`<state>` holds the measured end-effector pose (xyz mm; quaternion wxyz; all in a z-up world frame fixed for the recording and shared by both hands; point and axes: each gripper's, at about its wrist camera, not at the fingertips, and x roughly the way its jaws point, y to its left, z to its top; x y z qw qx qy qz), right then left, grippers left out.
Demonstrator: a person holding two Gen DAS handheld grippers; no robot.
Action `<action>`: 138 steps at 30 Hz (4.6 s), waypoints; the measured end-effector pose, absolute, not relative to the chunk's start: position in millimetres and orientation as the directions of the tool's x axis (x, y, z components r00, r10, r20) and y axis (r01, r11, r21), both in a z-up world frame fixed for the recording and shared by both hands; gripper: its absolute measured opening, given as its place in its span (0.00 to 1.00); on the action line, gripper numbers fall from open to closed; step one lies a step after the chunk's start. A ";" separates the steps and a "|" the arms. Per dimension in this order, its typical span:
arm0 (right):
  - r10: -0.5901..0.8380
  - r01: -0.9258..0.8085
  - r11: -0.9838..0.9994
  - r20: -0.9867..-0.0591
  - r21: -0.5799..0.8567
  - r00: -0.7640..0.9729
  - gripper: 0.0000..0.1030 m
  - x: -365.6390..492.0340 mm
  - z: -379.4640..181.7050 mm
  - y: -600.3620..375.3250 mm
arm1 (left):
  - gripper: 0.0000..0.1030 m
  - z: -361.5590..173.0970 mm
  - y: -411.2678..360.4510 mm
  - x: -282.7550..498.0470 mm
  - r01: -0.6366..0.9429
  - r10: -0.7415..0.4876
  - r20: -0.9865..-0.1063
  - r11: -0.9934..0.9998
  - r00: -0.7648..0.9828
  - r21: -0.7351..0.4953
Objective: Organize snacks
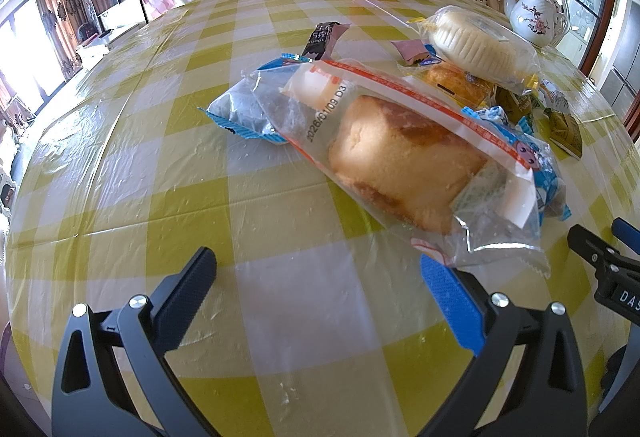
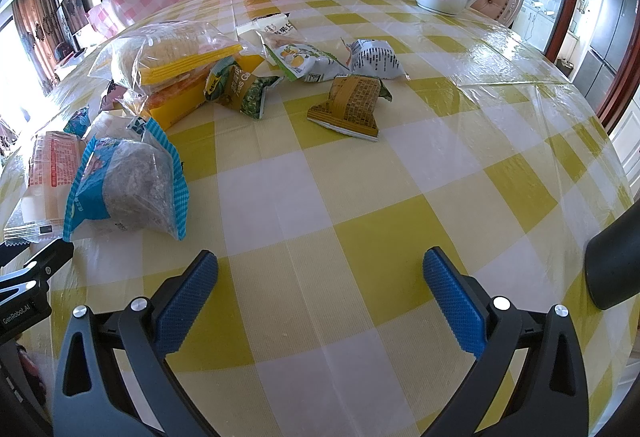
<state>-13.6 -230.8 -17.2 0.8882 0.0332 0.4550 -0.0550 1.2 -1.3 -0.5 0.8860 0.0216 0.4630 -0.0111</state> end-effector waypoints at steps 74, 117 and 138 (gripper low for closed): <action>0.332 -0.225 0.943 -0.733 0.245 0.594 0.85 -57.3 8.6 -206.1 | 0.46 30.0 19.4 -65.1 -0.057 -0.133 -0.608 0.958 0.783 -0.282; 0.440 -0.287 0.897 -0.628 0.335 0.642 0.55 -124.5 17.9 -158.5 | 0.46 59.5 46.3 -181.3 -0.027 0.018 -0.565 1.000 0.825 -0.008; 0.460 -0.308 0.888 -0.639 0.342 0.617 0.56 -126.5 17.3 -139.3 | 0.48 47.1 53.1 -146.4 0.071 -0.064 -0.684 0.997 0.727 -0.017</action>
